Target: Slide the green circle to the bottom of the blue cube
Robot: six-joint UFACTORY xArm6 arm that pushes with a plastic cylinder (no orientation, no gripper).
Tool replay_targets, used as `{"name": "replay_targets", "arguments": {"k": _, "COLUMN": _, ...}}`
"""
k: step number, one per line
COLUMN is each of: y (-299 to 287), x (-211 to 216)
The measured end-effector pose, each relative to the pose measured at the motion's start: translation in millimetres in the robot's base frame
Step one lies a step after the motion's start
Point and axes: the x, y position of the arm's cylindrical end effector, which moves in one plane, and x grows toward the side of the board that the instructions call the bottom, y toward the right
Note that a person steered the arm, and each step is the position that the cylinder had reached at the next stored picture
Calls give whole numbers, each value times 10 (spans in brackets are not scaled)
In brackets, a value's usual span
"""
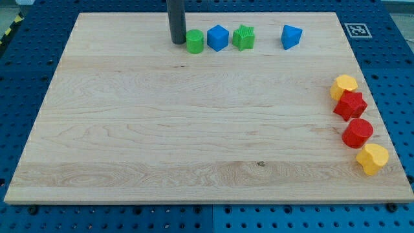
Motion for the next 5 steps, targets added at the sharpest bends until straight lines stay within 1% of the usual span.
{"name": "replay_targets", "arguments": {"k": 1, "y": 147, "x": 65}}
{"name": "replay_targets", "arguments": {"k": 3, "y": 461, "x": 65}}
{"name": "replay_targets", "arguments": {"k": 5, "y": 580, "x": 77}}
